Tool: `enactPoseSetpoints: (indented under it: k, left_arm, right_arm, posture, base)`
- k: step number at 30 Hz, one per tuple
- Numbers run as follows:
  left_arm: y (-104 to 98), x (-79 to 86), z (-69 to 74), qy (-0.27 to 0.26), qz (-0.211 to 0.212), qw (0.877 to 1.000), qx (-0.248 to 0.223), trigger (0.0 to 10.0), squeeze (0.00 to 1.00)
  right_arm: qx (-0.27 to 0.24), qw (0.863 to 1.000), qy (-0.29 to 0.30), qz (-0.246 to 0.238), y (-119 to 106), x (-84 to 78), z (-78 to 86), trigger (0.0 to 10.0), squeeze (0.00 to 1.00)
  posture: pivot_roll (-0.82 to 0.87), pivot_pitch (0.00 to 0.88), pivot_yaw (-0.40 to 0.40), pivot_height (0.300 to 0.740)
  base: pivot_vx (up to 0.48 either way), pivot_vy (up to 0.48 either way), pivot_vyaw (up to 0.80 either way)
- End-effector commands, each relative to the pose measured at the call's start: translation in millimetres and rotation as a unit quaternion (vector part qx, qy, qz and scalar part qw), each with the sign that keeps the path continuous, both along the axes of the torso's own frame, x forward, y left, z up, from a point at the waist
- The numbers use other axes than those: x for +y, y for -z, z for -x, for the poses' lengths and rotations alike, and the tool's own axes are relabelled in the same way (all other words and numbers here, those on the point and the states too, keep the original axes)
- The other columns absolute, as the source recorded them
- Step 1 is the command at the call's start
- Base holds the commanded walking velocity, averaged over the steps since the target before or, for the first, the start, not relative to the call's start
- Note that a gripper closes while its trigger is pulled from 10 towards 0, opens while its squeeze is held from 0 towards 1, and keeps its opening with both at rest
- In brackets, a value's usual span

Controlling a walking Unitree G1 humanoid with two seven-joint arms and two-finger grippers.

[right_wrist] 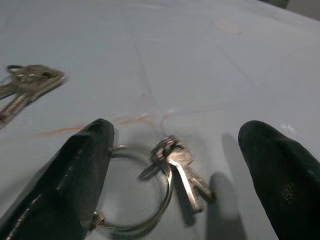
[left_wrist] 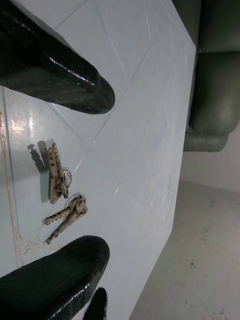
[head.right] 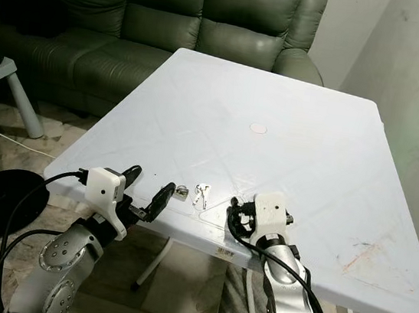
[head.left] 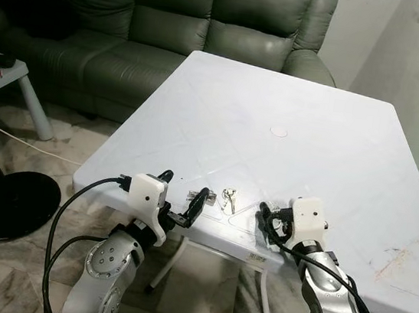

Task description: Hang keys on a hook

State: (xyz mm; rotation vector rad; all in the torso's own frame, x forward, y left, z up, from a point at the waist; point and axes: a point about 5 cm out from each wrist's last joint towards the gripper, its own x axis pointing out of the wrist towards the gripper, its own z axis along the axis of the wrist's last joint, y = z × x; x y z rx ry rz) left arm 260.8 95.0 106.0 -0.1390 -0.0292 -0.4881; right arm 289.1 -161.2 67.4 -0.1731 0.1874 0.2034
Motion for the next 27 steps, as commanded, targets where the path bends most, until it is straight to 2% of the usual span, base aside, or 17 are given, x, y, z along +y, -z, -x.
enactPoseSetpoints:
  k: [1,2,3,4,5,6,7,8,9,12,13,22,23,24,25,27]
  left_arm:
    - [-6.3,-3.3,0.0,0.01,-0.003,1.0,-0.01,10.0,0.0]
    - [-6.4,-4.0,0.1,0.012,-0.002,1.0,-0.01,10.0,0.0]
    - [-6.4,-4.3,0.5,0.013,-0.001,1.0,-0.009,10.0,0.0]
    - [-6.4,-4.3,0.5,0.013,-0.001,1.0,-0.009,10.0,0.0]
    - [-6.2,-4.6,0.9,0.014,-0.001,1.0,-0.009,10.0,0.0]
    - [-6.1,-4.8,0.8,0.014,-0.001,1.0,-0.009,10.0,0.0]
    - [-6.1,-5.0,0.6,0.014,-0.001,1.0,-0.009,10.0,0.0]
    - [-6.2,-5.1,0.2,0.014,-0.001,1.0,-0.008,10.0,0.0]
    - [-6.6,-5.0,0.0,0.014,0.0,1.0,-0.009,10.0,0.0]
    - [-7.2,-4.8,-0.5,0.013,0.0,1.0,-0.009,10.0,0.0]
    - [-7.2,-4.7,-0.6,0.012,0.0,1.0,-0.009,10.0,0.0]
    - [-7.8,-3.8,-0.7,0.007,0.001,1.0,-0.008,10.0,0.0]
    - [-8.0,-3.6,-0.9,0.006,0.002,1.0,-0.008,10.0,0.0]
    - [-8.1,-3.5,-1.1,0.005,0.002,1.0,-0.008,10.0,0.0]
    - [-8.5,-3.3,-1.3,0.004,0.004,1.0,-0.008,10.0,0.0]
    - [-8.7,-3.1,-1.6,0.003,0.005,1.0,-0.008,10.0,0.0]
  right_arm:
    - [-0.008,1.0,-0.002,-0.002,-3.5,-1.7,1.0,10.0,0.0]
    - [-0.006,1.0,-0.003,-0.006,-3.1,-1.7,1.3,9.9,0.0]
    - [-0.008,1.0,-0.006,-0.013,-3.7,-1.5,2.1,7.4,0.0]
    - [-0.008,1.0,-0.006,-0.013,-3.7,-1.5,2.1,7.4,0.0]
    - [-0.012,1.0,-0.006,-0.015,-4.6,-1.7,2.8,4.9,0.0]
    - [-0.012,1.0,-0.004,-0.013,-4.8,-2.2,3.0,4.9,0.0]
    - [-0.011,1.0,-0.002,-0.013,-4.9,-2.6,2.8,3.2,0.0]
    - [-0.011,1.0,0.0,-0.014,-5.0,-3.0,2.7,3.2,0.0]
    - [-0.015,1.0,0.001,-0.015,-5.7,-2.9,2.6,1.0,0.0]
    - [-0.015,1.0,0.004,-0.019,-6.5,-2.5,2.1,1.0,0.0]
    - [-0.017,1.0,0.004,-0.022,-7.0,-2.1,1.8,0.0,0.0]
    - [-0.021,1.0,0.002,-0.019,-9.1,-0.9,1.9,0.0,0.0]
    - [-0.019,1.0,0.004,-0.02,-8.8,-1.2,1.8,0.8,0.0]
    - [-0.018,1.0,0.004,-0.02,-8.8,-1.3,1.9,0.8,0.0]
    - [-0.017,1.0,0.004,-0.022,-8.6,-1.3,1.9,1.8,0.0]
    - [-0.015,1.0,0.003,-0.023,-8.3,-1.1,1.9,2.9,0.0]
  posture:
    - [0.01,0.0,-0.056,0.715]
    - [0.01,0.0,-0.056,0.715]
    - [0.01,0.0,-0.056,0.715]
    - [0.01,0.0,-0.056,0.715]
    - [0.01,0.0,-0.056,0.715]
    - [0.01,0.0,-0.056,0.715]
    - [0.01,0.0,-0.056,0.715]
    - [0.01,0.0,-0.056,0.715]
    - [0.01,0.0,-0.056,0.715]
    - [0.01,0.0,-0.057,0.715]
    - [0.01,0.0,-0.057,0.715]
    - [0.01,0.0,-0.06,0.715]
    - [0.01,0.0,-0.06,0.715]
    - [0.01,0.0,-0.06,0.715]
    - [0.01,0.0,-0.06,0.715]
    - [0.01,0.0,-0.06,0.715]
  base:
    - [0.0,0.0,0.0]
    - [0.0,0.0,0.0]
    - [0.0,0.0,0.0]
    - [0.0,0.0,0.0]
    - [0.0,0.0,0.0]
    - [0.0,0.0,0.0]
    - [0.0,0.0,0.0]
    - [0.0,0.0,0.0]
    - [0.0,0.0,0.0]
    - [0.0,0.0,0.0]
    - [0.0,0.0,0.0]
    - [0.0,0.0,0.0]
    - [0.0,0.0,0.0]
    - [0.0,0.0,0.0]
    - [0.0,0.0,0.0]
    - [0.0,0.0,0.0]
